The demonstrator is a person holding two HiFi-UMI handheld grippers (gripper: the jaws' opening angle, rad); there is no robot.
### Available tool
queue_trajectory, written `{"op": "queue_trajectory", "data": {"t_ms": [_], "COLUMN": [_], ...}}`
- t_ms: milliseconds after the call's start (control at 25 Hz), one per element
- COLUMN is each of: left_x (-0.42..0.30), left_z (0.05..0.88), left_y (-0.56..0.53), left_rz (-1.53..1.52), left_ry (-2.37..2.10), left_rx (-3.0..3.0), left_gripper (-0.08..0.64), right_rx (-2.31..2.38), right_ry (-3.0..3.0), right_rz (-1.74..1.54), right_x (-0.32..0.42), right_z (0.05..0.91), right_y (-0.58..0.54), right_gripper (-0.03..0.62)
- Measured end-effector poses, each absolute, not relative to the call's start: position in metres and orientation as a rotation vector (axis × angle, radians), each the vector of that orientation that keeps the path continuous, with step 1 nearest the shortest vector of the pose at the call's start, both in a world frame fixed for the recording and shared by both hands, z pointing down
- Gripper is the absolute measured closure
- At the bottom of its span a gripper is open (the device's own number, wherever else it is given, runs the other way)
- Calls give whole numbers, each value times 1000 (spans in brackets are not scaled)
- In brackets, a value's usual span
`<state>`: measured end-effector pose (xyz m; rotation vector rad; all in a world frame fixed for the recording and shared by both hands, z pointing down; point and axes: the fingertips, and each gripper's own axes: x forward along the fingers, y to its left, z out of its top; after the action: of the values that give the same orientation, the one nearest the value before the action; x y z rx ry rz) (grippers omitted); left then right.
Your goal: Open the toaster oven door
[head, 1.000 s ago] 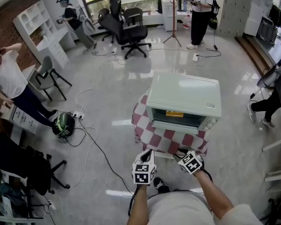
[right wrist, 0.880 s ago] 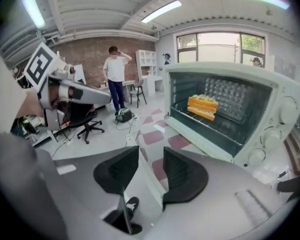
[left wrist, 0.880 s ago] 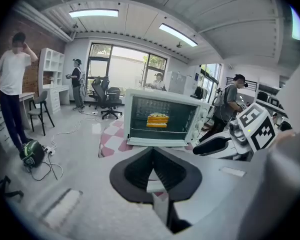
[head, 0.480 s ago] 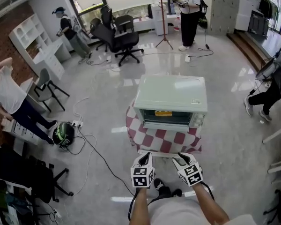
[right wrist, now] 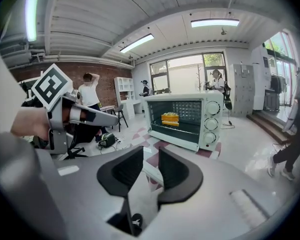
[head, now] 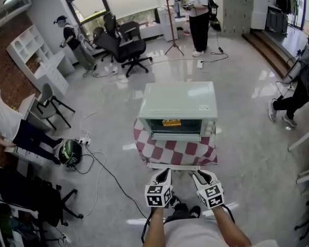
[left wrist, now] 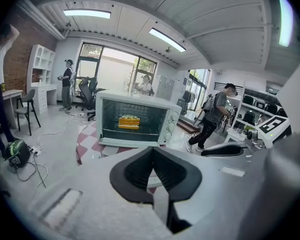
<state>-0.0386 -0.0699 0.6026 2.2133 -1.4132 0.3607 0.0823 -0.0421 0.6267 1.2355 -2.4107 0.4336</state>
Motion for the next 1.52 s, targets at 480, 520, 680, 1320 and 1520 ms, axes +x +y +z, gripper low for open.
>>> {"op": "queue_trajectory", "data": {"t_ms": [480,520,680,1320,1520], "left_x": [-28,-31,-24,-33,-30], "left_z": [608,608,613,618,614], "left_y": [-36,-36,-35,-26,-27], "left_rz": [357,352,339,354,336], "left_ry": [-1368,-1377,-1355,-1395,-1402], "left_rx": [2235,2227,2213,2185,2200], "left_gripper": [555,555,555,555,555], "right_rx": [1259,1260,1252,1243,1247], "right_ry": [-2470,-2474,-2481,-2484,-2480], "right_rz": [445,446,460,496,482], "right_x": [103,101,98,93,98], "right_z": [621,621,622,622,621], "right_y": [-11,-10,-7,-9,-12], "right_gripper": [589,589,589,589,589]}}
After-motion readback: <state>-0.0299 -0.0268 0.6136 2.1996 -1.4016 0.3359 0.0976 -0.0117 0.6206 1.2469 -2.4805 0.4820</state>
